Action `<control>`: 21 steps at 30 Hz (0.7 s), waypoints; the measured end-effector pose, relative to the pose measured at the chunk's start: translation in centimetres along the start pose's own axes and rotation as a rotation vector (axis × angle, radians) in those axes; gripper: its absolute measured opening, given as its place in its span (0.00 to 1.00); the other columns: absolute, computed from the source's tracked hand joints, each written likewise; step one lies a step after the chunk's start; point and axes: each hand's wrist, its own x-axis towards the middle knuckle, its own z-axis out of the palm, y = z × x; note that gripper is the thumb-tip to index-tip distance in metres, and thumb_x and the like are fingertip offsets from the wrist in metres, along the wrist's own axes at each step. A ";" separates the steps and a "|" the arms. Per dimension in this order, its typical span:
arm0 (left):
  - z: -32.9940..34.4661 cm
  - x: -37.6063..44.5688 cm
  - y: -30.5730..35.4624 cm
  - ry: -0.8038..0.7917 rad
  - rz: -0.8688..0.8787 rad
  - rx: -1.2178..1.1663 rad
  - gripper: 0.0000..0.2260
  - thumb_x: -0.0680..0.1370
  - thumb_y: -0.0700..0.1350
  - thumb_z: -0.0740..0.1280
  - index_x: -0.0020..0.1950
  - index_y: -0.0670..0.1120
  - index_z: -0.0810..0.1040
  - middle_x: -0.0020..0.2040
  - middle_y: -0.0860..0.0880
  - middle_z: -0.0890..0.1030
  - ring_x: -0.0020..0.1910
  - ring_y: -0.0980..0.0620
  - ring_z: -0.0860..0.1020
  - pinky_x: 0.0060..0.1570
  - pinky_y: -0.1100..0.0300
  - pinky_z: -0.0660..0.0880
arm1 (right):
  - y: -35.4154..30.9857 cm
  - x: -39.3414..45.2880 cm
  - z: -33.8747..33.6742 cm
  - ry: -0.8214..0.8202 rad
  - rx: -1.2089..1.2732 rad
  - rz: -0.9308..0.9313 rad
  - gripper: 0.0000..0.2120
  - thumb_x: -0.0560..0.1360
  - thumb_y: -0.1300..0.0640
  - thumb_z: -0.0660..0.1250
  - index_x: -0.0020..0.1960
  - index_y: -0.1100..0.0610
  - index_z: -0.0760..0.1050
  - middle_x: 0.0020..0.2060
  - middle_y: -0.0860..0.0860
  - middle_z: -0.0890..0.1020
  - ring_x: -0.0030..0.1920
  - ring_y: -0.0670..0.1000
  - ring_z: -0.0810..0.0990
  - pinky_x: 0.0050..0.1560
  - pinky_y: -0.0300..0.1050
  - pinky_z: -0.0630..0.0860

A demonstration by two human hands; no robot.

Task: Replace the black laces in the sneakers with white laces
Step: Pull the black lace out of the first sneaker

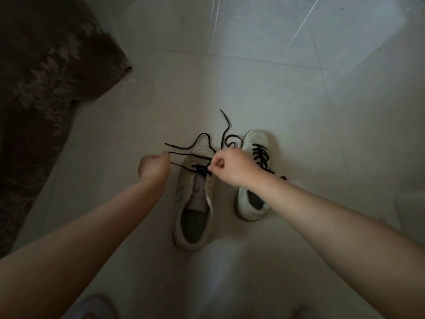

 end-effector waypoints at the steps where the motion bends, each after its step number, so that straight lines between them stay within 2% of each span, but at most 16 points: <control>1: -0.2 -0.5 -0.3 0.019 0.017 0.053 0.07 0.76 0.45 0.61 0.41 0.43 0.70 0.33 0.47 0.70 0.33 0.47 0.69 0.35 0.61 0.65 | 0.3 -0.2 0.5 -0.027 -0.020 0.014 0.07 0.76 0.51 0.66 0.45 0.54 0.80 0.41 0.47 0.81 0.45 0.50 0.80 0.50 0.49 0.78; 3: -0.2 -2.2 -0.7 0.058 0.194 0.183 0.07 0.77 0.47 0.64 0.51 0.45 0.69 0.34 0.50 0.70 0.34 0.48 0.72 0.35 0.60 0.68 | 0.3 -0.5 0.9 -0.020 -0.030 0.024 0.07 0.76 0.51 0.66 0.48 0.53 0.79 0.43 0.47 0.81 0.47 0.50 0.79 0.51 0.48 0.78; 4: -0.1 -3.1 -1.0 0.056 0.369 0.285 0.07 0.76 0.48 0.64 0.50 0.47 0.69 0.33 0.51 0.71 0.34 0.49 0.73 0.35 0.58 0.68 | 0.1 -0.5 0.9 -0.011 -0.039 0.024 0.07 0.76 0.52 0.66 0.49 0.54 0.80 0.45 0.48 0.82 0.48 0.50 0.79 0.51 0.48 0.78; 6: 0.6 -4.7 -1.7 -0.048 0.686 0.508 0.07 0.76 0.51 0.65 0.41 0.50 0.72 0.32 0.51 0.73 0.35 0.49 0.75 0.33 0.58 0.68 | -0.1 -0.3 1.0 -0.004 -0.049 0.022 0.07 0.75 0.54 0.66 0.49 0.55 0.80 0.46 0.50 0.82 0.49 0.52 0.79 0.51 0.49 0.77; 8: 1.5 -5.3 -2.4 -0.179 0.813 0.672 0.11 0.74 0.53 0.65 0.34 0.50 0.71 0.35 0.51 0.74 0.40 0.49 0.75 0.34 0.60 0.65 | -0.2 -0.3 1.1 -0.002 -0.089 0.013 0.07 0.74 0.55 0.65 0.49 0.56 0.79 0.47 0.52 0.81 0.49 0.54 0.79 0.50 0.49 0.77; 12: 1.9 -4.6 -2.4 -0.206 0.841 0.855 0.12 0.72 0.56 0.65 0.33 0.51 0.72 0.38 0.52 0.76 0.44 0.50 0.74 0.42 0.59 0.70 | -0.1 -0.4 1.4 0.010 -0.273 -0.098 0.08 0.75 0.58 0.62 0.50 0.59 0.77 0.49 0.55 0.78 0.50 0.57 0.77 0.47 0.49 0.76; 13: 1.8 -4.5 -2.4 -0.228 0.813 0.868 0.13 0.72 0.56 0.65 0.31 0.50 0.71 0.36 0.52 0.76 0.42 0.49 0.75 0.41 0.59 0.70 | -0.1 -0.3 1.5 0.015 -0.327 -0.138 0.08 0.75 0.58 0.61 0.51 0.60 0.76 0.50 0.56 0.77 0.50 0.58 0.77 0.47 0.49 0.75; 15: 1.8 -4.5 -2.8 -0.284 0.743 0.835 0.17 0.73 0.51 0.65 0.27 0.48 0.66 0.28 0.51 0.71 0.34 0.48 0.74 0.33 0.60 0.65 | -0.4 -0.2 1.5 0.082 -0.453 -0.301 0.08 0.73 0.61 0.64 0.50 0.64 0.75 0.49 0.59 0.77 0.49 0.60 0.77 0.41 0.49 0.72; 16: 1.8 -4.6 -3.0 -0.307 0.719 0.797 0.19 0.74 0.49 0.65 0.26 0.47 0.64 0.25 0.51 0.68 0.31 0.48 0.72 0.29 0.60 0.62 | -0.6 -0.1 1.4 0.129 -0.516 -0.392 0.08 0.69 0.64 0.69 0.46 0.65 0.76 0.44 0.60 0.78 0.44 0.61 0.78 0.35 0.48 0.71; 18: 1.9 -4.9 -3.1 -0.342 0.697 0.734 0.20 0.73 0.45 0.65 0.25 0.46 0.61 0.24 0.50 0.65 0.27 0.49 0.68 0.27 0.58 0.59 | -0.7 0.2 1.1 0.212 -0.557 -0.439 0.14 0.56 0.66 0.77 0.37 0.65 0.76 0.34 0.59 0.78 0.33 0.59 0.79 0.26 0.43 0.69; 19: 2.0 -4.9 -3.0 -0.352 0.691 0.708 0.20 0.73 0.44 0.65 0.24 0.46 0.60 0.23 0.49 0.64 0.25 0.50 0.66 0.27 0.58 0.59 | -0.6 0.5 1.0 0.256 -0.548 -0.443 0.15 0.54 0.65 0.78 0.35 0.65 0.76 0.32 0.59 0.77 0.31 0.58 0.78 0.26 0.43 0.69; 21: 2.1 -4.7 -2.8 -0.357 0.676 0.684 0.20 0.74 0.43 0.65 0.24 0.46 0.60 0.23 0.49 0.64 0.24 0.51 0.65 0.28 0.57 0.60 | -0.3 0.6 1.0 0.277 -0.509 -0.444 0.11 0.59 0.63 0.76 0.38 0.63 0.76 0.35 0.58 0.78 0.35 0.58 0.79 0.32 0.46 0.71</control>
